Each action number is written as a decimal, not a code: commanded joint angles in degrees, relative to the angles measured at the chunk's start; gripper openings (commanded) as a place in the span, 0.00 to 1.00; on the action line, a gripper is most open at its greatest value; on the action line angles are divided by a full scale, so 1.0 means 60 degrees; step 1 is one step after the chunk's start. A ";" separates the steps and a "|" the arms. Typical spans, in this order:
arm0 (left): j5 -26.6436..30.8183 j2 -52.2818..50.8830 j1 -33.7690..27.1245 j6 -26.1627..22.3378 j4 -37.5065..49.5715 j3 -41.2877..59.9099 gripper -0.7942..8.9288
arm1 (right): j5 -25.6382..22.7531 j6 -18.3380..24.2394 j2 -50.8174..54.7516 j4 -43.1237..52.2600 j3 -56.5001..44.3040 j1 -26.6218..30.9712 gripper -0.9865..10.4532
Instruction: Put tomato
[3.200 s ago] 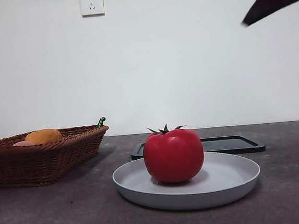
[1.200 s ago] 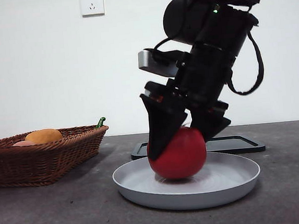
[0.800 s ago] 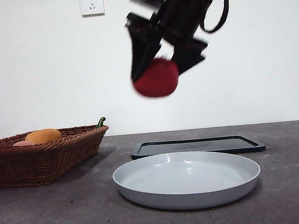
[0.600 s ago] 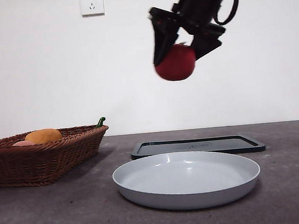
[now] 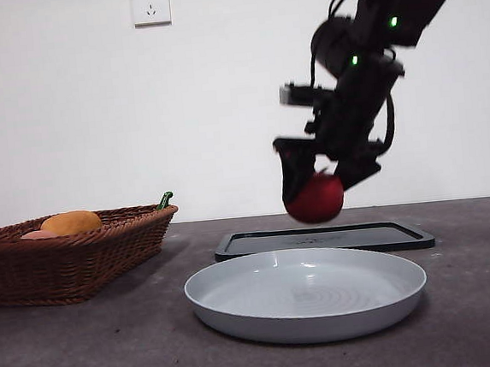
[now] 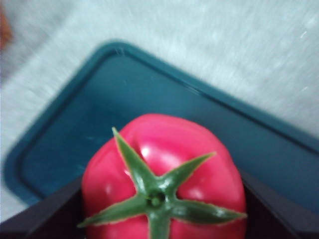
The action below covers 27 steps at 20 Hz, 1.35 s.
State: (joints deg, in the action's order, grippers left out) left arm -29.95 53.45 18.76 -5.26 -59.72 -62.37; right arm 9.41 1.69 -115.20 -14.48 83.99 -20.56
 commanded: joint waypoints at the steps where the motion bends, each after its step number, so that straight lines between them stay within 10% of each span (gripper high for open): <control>1: -0.0022 0.0051 0.0018 -0.0109 0.0073 -0.0186 0.59 | 0.0029 0.0044 -0.0506 0.0291 0.0222 0.0015 0.31; 19: -0.0022 0.0051 0.0018 -0.0117 -0.0084 -0.0186 0.59 | 0.0532 -0.0204 -0.0616 -0.0907 0.0940 0.0011 0.52; 27: -0.0018 0.0051 0.0018 -0.0124 -0.0084 -0.0186 0.59 | 0.0543 -0.0178 0.2164 -0.2659 0.1115 0.0011 0.52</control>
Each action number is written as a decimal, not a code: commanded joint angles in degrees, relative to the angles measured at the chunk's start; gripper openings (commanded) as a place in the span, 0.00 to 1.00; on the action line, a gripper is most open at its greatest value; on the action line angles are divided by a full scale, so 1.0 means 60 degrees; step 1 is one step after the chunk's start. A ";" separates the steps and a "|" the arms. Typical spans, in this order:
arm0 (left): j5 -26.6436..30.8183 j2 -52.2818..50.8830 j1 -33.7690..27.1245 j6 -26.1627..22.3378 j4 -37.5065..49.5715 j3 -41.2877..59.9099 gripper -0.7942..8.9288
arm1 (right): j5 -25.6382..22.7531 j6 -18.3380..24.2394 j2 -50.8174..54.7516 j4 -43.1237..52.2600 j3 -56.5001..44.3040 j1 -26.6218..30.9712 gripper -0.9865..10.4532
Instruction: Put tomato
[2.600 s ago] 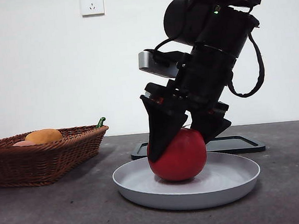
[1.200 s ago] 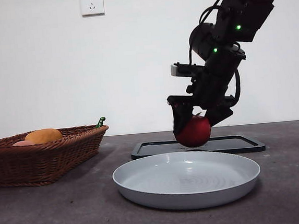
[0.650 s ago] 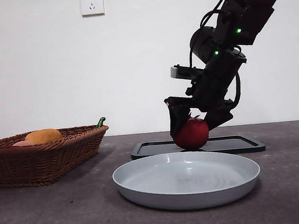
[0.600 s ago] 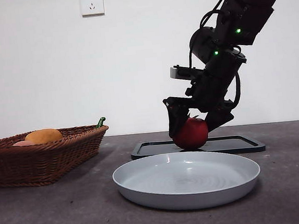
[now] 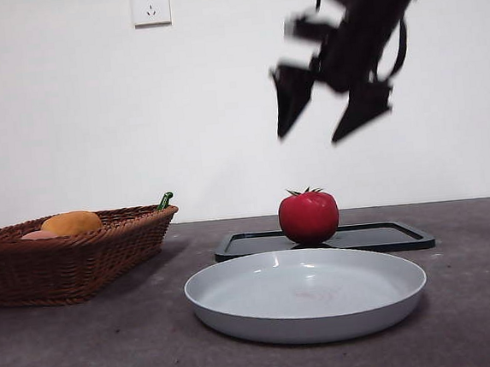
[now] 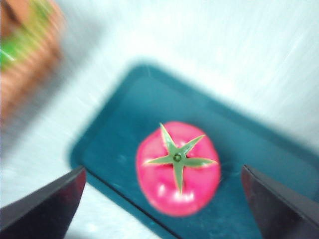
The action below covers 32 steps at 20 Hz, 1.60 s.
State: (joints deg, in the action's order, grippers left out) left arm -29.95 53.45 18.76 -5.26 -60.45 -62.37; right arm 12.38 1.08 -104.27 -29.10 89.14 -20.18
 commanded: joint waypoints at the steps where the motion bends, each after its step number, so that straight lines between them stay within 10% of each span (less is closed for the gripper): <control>1: -0.0018 0.0051 0.0018 -0.0120 0.0036 -0.0186 0.59 | 0.0047 -0.0073 0.0896 -0.0637 0.0255 -0.0051 0.52; 10: -0.0018 0.0051 0.0018 -0.0124 0.0047 -0.0186 0.59 | 0.0590 -0.0029 0.5056 -0.4215 -0.0051 -0.0208 0.52; 22: -0.0018 0.0051 0.0018 -0.0120 0.0022 -0.0186 0.59 | 0.0761 -0.0444 0.9694 -0.4229 -0.4743 -0.0947 0.52; 32: -0.0018 0.0051 0.0018 -0.0120 0.0033 -0.0186 0.59 | 0.0794 -0.0612 1.0029 -0.3963 -0.5286 -0.0947 0.52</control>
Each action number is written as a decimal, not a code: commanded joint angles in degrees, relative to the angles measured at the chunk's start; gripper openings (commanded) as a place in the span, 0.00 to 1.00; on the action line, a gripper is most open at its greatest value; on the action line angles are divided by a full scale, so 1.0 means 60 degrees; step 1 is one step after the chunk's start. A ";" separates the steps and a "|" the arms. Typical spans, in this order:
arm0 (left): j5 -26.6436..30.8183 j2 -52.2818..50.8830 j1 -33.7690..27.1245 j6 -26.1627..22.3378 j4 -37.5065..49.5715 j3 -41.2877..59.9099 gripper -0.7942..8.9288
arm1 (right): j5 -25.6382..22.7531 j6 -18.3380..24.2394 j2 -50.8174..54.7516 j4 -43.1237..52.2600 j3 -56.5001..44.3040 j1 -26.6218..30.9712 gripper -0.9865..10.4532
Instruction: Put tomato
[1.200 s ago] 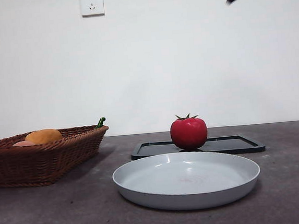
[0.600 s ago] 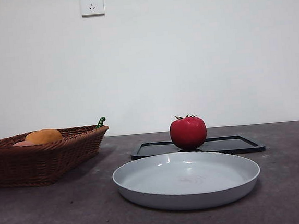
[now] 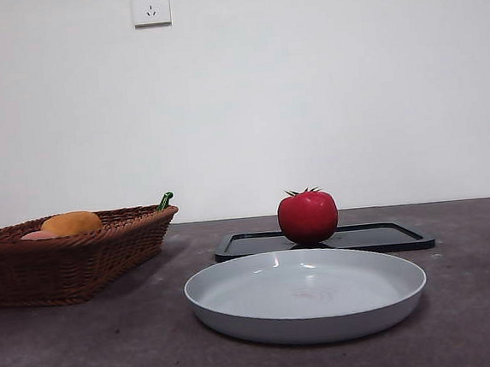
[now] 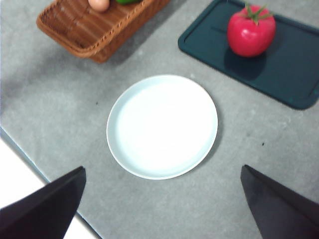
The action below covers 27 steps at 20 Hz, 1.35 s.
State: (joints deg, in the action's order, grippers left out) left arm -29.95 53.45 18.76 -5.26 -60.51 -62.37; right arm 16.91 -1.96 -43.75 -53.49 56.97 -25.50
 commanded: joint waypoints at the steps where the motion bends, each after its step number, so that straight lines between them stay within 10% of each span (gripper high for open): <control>1: -0.0018 0.0051 0.0018 -0.0120 0.0044 -0.0186 0.59 | 0.0040 -0.0106 -0.0058 0.0102 0.0076 -0.0062 0.52; 9: -0.0018 0.0051 0.0018 -0.0120 0.0040 -0.0186 0.09 | 0.0036 -0.0102 -0.0058 0.0095 0.0076 -0.0062 0.10; 27: -0.0018 0.0047 0.0018 -0.0117 0.0051 -0.0186 0.09 | 0.0000 -0.0106 -0.0055 0.0131 0.0076 -0.0058 0.10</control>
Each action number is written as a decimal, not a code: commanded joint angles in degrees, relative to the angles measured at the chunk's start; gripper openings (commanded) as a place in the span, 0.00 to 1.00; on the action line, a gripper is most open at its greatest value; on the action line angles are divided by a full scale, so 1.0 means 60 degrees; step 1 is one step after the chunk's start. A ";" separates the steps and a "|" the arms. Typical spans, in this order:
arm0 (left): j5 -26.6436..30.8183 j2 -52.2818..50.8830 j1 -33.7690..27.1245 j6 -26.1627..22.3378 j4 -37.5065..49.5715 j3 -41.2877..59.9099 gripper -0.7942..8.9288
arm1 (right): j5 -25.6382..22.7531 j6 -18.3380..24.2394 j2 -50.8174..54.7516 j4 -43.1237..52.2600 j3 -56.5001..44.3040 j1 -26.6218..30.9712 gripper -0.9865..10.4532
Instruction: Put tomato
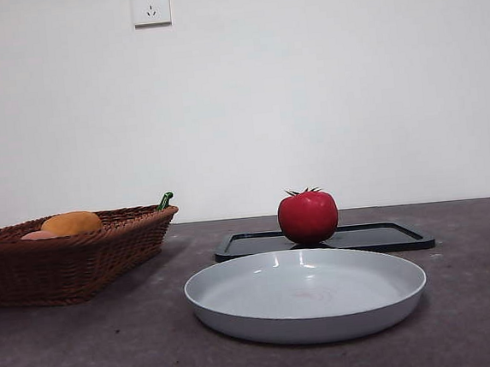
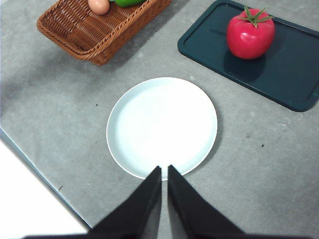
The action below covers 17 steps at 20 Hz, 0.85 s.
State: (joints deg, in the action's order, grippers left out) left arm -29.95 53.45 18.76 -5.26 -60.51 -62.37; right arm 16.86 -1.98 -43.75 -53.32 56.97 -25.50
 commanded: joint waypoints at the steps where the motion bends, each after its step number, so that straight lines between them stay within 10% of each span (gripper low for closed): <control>1: -0.0018 0.0047 0.0018 -0.0117 0.0051 -0.0186 0.09 | 0.0007 -0.0098 -0.0055 0.0102 0.0076 -0.0058 0.10; 10: 0.0117 -0.2841 -0.2357 -0.0794 0.5559 0.1086 0.09 | 0.0007 -0.0098 -0.0055 0.0102 0.0076 -0.0058 0.10; 17: 0.2415 -0.5901 -0.3967 -0.0973 0.8255 0.5064 0.09 | 0.0007 -0.0098 -0.0055 0.0102 0.0076 -0.0058 0.10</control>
State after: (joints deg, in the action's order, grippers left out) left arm -15.53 17.76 -5.04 -10.48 -11.84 -31.48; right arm 16.84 -1.98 -43.75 -53.30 56.95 -25.50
